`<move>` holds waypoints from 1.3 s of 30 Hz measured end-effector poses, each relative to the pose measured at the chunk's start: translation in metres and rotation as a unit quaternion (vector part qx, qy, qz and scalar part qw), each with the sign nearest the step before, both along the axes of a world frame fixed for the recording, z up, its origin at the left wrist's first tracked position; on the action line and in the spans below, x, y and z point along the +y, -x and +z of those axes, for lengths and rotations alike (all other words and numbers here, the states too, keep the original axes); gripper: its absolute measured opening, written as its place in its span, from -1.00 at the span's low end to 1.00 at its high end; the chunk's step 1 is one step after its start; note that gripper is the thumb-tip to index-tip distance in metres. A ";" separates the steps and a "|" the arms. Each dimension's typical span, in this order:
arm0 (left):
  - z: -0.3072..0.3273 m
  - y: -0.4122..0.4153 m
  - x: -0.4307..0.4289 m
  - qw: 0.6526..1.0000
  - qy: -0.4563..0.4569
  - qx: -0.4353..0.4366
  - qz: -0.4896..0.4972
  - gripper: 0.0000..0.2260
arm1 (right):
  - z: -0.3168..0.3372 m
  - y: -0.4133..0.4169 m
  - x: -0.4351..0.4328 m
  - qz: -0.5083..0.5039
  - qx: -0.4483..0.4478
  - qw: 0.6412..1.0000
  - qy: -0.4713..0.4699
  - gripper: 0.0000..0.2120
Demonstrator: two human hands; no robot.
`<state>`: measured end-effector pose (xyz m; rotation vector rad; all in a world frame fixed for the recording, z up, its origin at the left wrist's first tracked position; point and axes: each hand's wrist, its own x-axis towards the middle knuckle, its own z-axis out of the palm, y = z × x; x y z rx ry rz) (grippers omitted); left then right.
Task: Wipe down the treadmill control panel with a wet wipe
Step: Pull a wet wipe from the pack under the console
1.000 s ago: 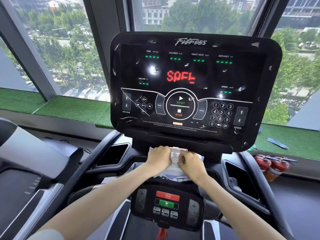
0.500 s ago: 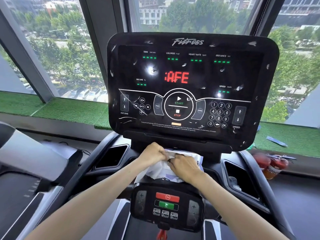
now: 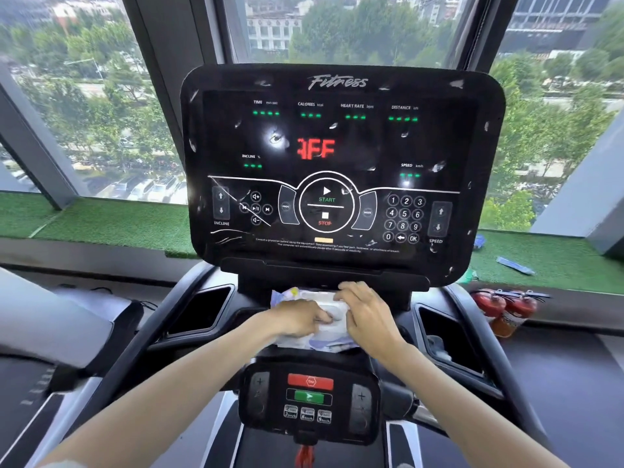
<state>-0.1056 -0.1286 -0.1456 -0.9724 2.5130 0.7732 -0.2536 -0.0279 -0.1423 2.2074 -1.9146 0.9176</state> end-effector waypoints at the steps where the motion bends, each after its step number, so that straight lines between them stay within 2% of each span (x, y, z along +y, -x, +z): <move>1: 0.005 -0.003 0.000 1.000 -0.019 0.010 -0.003 -0.61 | 0.001 -0.001 0.000 0.008 -0.002 1.000 0.007 -0.60; 3: 0.016 -0.017 -0.006 0.995 -0.073 0.065 0.001 -0.64 | 0.003 -0.003 -0.001 0.006 -0.037 0.999 -0.016 -0.61; 6: 0.041 -0.046 -0.018 0.979 -0.136 0.135 0.064 -0.79 | -0.003 -0.003 -0.011 -0.007 -0.109 0.984 -0.138 -0.77; 10: 0.056 -0.065 -0.025 0.931 -0.153 0.258 0.208 -0.86 | -0.014 -0.013 -0.031 -0.028 -0.078 0.954 -0.287 -0.89; 13: 0.054 -0.062 -0.021 0.913 -0.153 0.287 0.247 -0.82 | -0.015 -0.019 -0.039 -0.049 -0.055 0.933 -0.353 -0.84; 18: 0.053 -0.058 -0.012 0.893 -0.142 0.317 0.285 -0.75 | -0.013 -0.022 -0.045 -0.030 -0.026 0.915 -0.402 -0.79; 20: 0.061 -0.060 -0.009 0.887 -0.163 0.320 0.291 -0.74 | -0.009 -0.020 -0.045 -0.016 -0.044 0.912 -0.409 -0.81; 21: 0.067 -0.061 -0.008 0.886 -0.182 0.321 0.282 -0.72 | -0.005 -0.019 -0.045 0.004 -0.084 0.906 -0.416 -0.84; 22: 0.074 -0.062 -0.008 0.884 -0.203 0.326 0.267 -0.71 | 0.003 -0.019 -0.043 0.034 -0.169 0.887 -0.428 -0.88; 23: 0.082 -0.063 -0.008 0.879 -0.227 0.336 0.252 -0.69 | 0.012 -0.019 -0.041 0.078 -0.288 0.843 -0.448 -0.86; 25: 0.100 -0.062 -0.007 0.867 -0.267 0.351 0.233 -0.65 | 0.033 -0.018 -0.037 0.180 -0.516 0.712 -0.440 -0.65; 26: 0.106 -0.060 -0.007 0.861 -0.282 0.357 0.227 -0.62 | 0.041 -0.017 -0.036 0.215 -0.575 0.667 -0.422 -0.58; 27: 0.113 -0.057 -0.006 0.855 -0.294 0.365 0.222 -0.59 | 0.050 -0.015 -0.034 0.235 -0.603 0.646 -0.404 -0.56; 30: 0.122 -0.050 -0.009 0.852 -0.287 0.378 0.222 -0.54 | 0.064 -0.007 -0.032 0.187 -0.632 0.659 -0.363 -0.61; 33: 0.130 -0.046 -0.007 0.864 -0.223 0.369 0.261 -0.53 | 0.074 0.005 -0.029 0.108 -0.662 0.667 -0.325 -0.63; 36: 0.132 -0.052 -0.006 0.901 -0.135 0.319 0.260 -0.74 | 0.089 0.018 -0.029 0.092 -0.645 0.695 -0.304 -0.75; 37: 0.134 -0.054 -0.005 0.895 -0.131 0.335 0.265 -0.81 | 0.094 0.021 -0.028 0.109 -0.648 0.691 -0.300 -0.72; 38: 0.136 -0.056 -0.003 0.868 -0.151 0.384 0.275 -0.87 | 0.098 0.023 -0.029 0.130 -0.661 0.677 -0.296 -0.67; 39: 0.142 -0.058 0.003 0.812 -0.198 0.464 0.292 -0.89 | 0.102 0.023 -0.029 0.151 -0.679 0.656 -0.293 -0.63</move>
